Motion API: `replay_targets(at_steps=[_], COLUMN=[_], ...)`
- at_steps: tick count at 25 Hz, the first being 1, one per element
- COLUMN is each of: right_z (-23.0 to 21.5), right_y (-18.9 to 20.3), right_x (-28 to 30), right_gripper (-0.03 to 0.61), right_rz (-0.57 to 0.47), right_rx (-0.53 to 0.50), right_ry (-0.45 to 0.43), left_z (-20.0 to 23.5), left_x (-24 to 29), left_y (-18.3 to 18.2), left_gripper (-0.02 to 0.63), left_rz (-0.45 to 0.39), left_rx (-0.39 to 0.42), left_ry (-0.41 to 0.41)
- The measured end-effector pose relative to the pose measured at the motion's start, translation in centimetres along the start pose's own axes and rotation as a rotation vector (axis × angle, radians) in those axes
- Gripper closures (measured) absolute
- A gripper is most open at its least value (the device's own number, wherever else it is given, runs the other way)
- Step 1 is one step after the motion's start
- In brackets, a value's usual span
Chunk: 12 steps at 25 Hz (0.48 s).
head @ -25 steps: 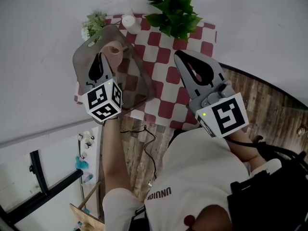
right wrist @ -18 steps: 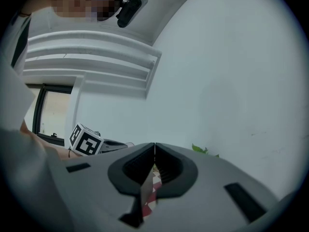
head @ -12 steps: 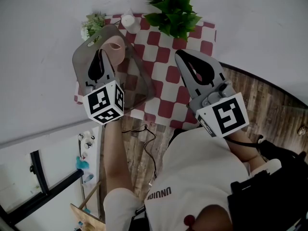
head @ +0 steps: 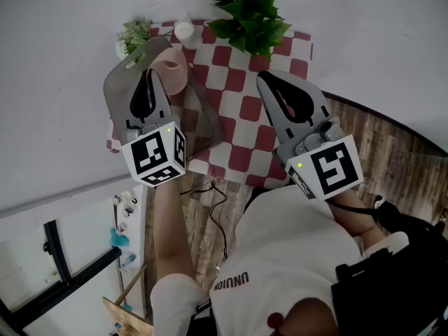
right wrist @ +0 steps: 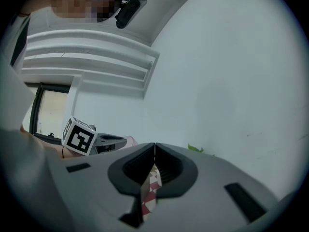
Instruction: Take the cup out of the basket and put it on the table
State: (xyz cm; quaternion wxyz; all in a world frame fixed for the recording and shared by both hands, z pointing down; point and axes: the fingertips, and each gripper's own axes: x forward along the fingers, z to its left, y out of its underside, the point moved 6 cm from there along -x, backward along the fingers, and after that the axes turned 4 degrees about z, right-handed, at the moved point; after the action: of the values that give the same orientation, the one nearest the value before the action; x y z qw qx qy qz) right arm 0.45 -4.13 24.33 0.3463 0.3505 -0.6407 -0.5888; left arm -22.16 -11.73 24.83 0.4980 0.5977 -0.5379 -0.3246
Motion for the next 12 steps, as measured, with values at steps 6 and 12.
replay_targets(at_steps=[6,12], right_z=[-0.6,-1.0], right_y=[0.1,-0.2], right_x=[-0.1,-0.3], right_gripper=[0.56,0.56], right_rz=[0.0,-0.006], right_rx=[0.003,-0.002], right_ry=[0.021,0.048], left_z=[-1.2,-2.2], left_x=[-0.3,-0.4], left_y=[-1.3,-2.2], left_gripper=[0.58,0.58], left_rz=[-0.037,-0.059], left_rx=[0.042,0.026], left_ry=[0.023,0.055])
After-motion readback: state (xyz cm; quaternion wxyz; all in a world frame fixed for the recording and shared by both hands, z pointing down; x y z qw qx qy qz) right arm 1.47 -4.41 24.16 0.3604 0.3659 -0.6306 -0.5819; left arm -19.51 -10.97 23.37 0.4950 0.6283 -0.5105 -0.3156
